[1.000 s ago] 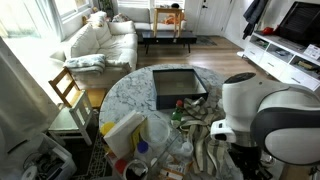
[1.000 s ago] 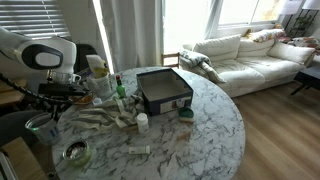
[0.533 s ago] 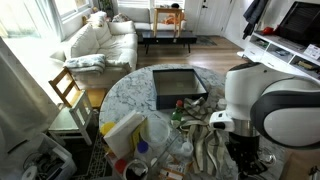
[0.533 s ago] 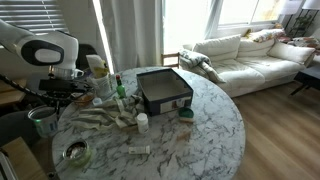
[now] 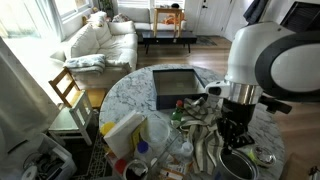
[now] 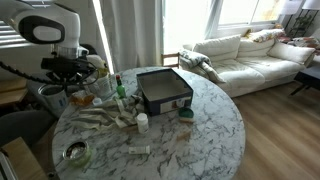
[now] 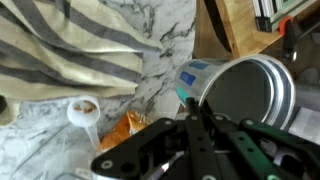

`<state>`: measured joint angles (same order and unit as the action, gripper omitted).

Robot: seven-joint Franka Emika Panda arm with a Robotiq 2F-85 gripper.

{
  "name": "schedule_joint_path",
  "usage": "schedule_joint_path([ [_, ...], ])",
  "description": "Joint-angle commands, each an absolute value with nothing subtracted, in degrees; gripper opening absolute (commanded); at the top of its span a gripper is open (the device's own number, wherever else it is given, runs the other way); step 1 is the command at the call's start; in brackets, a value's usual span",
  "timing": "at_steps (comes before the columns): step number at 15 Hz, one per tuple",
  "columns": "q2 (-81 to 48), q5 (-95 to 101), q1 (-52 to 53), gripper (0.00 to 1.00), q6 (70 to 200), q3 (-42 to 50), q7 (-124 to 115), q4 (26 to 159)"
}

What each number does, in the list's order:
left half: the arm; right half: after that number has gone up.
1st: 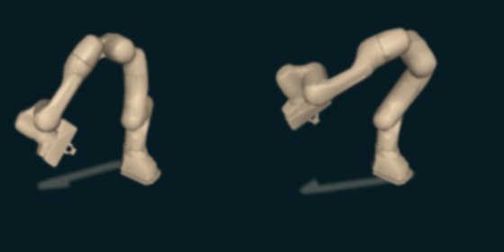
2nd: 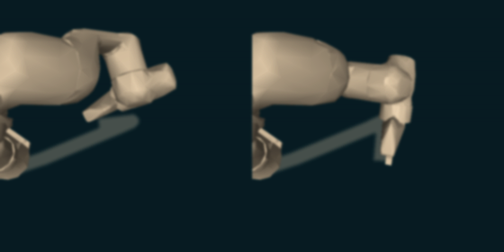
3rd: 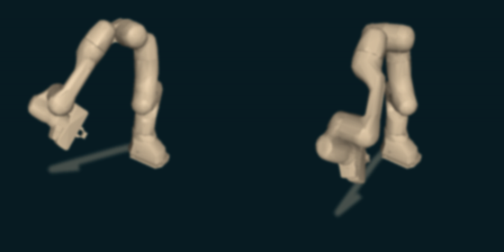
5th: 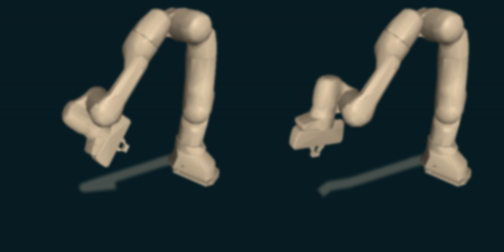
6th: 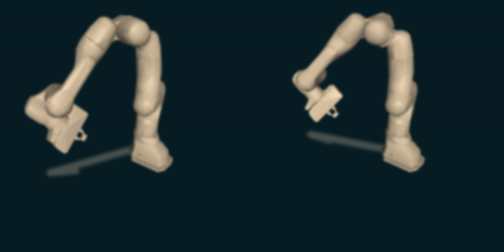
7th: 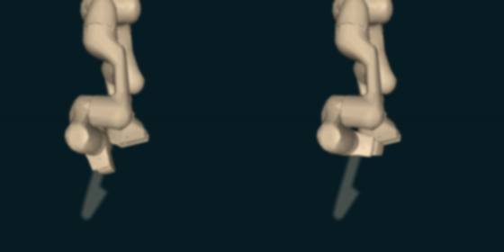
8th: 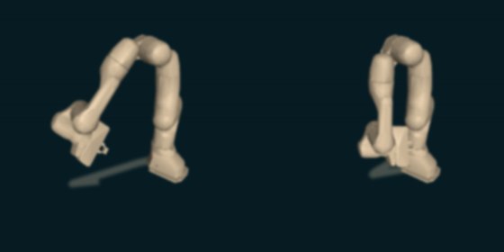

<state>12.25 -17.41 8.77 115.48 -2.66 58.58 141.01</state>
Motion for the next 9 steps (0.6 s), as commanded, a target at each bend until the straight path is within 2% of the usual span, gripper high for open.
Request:
schedule_joint_path([
  [1,11.9,-18.9,8.7,0.01,114.8,-3.1,52.0,134.2],
  [5,8.9,-17.4,8.7,0.01,119.9,-4.1,42.3,128.4],
  [6,11.3,-18.2,8.9,0.04,117.7,-3.1,46.1,130.4],
  [9,9.7,-18.2,8.9,0.04,119.1,-3.6,43.7,128.6],
])
